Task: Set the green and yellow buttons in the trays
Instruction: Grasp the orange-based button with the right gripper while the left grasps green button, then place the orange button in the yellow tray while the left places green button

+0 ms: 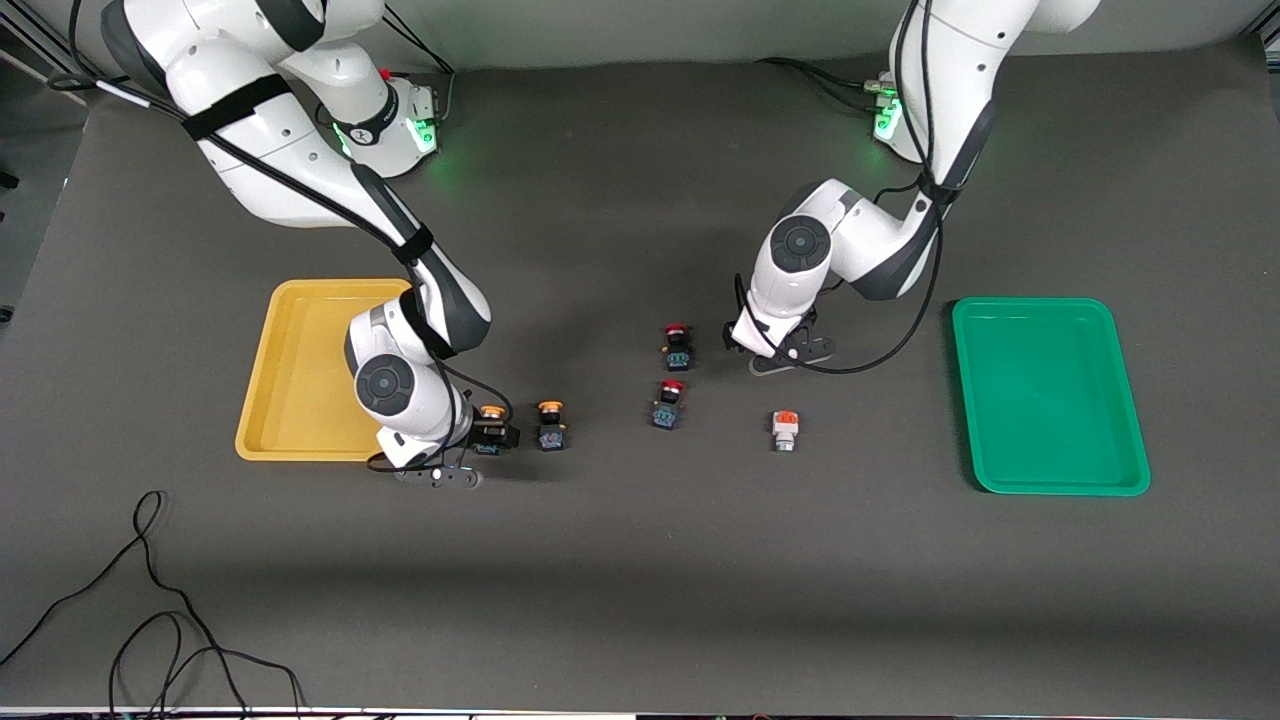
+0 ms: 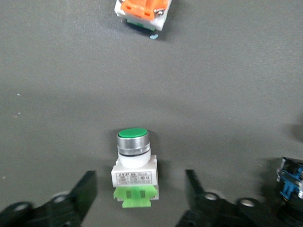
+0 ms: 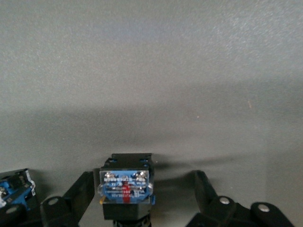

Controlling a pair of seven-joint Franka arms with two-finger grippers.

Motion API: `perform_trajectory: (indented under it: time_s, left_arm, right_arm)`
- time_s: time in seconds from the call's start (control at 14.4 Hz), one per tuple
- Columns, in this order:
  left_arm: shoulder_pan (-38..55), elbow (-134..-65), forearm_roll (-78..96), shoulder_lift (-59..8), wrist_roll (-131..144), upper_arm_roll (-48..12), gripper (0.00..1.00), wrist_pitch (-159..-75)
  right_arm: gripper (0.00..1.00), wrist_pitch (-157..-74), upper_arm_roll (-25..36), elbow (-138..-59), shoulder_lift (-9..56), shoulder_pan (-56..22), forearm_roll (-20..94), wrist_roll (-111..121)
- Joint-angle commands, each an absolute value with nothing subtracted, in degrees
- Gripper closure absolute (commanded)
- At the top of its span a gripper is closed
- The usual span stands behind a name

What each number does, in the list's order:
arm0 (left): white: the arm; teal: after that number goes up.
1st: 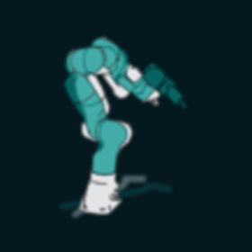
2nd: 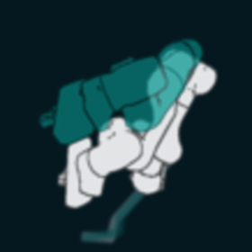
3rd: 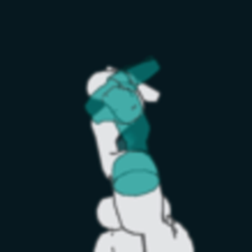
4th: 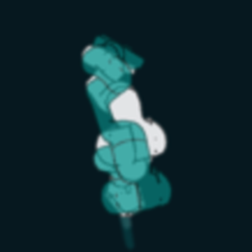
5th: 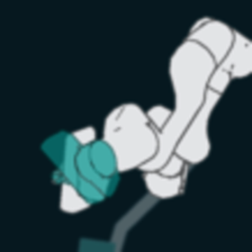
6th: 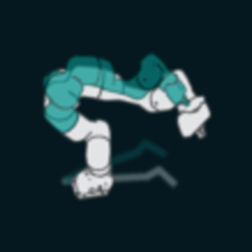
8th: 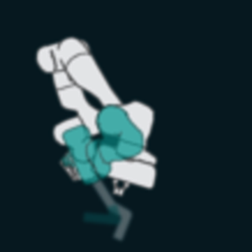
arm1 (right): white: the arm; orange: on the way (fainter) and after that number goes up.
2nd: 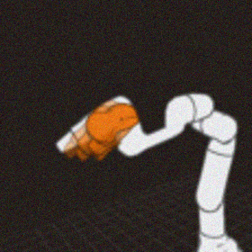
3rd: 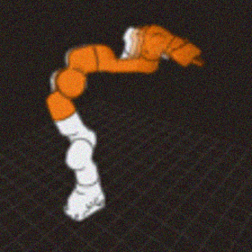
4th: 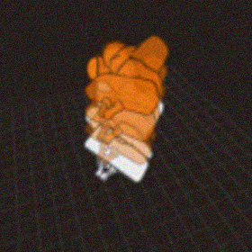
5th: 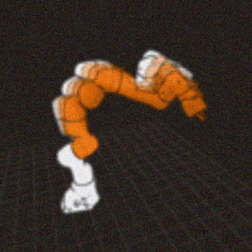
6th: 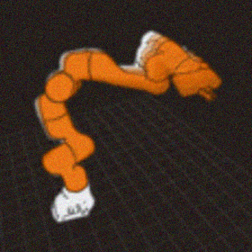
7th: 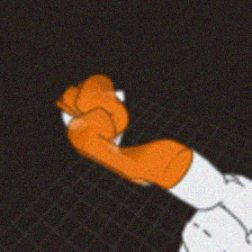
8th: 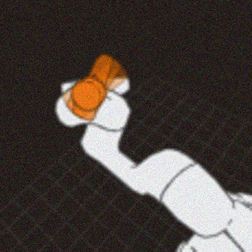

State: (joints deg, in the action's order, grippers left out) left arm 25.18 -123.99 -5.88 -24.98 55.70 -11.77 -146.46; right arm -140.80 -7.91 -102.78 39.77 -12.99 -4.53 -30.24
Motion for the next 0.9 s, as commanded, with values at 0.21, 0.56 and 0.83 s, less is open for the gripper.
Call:
perform_trajectory:
  time_s: [0.21, 0.56, 0.83]
  left_arm:
    - [25.7, -123.4, -7.1, -24.4, 58.2, -11.1, 0.9, -145.5]
    - [16.0, -118.0, -3.6, -14.3, 48.8, -11.4, 1.0, -128.5]
    - [4.7, -117.1, 0.6, -10.4, 29.1, -11.1, 1.0, -118.9]
  right_arm:
    - [1.0, -141.5, -7.5, -102.6, 38.4, -13.9, -5.9, -32.8]
    - [1.0, -132.1, -7.4, -101.6, 31.1, -13.2, -5.4, -33.1]
    - [1.0, -117.9, -7.4, -101.9, 21.9, -8.2, -5.3, -24.5]
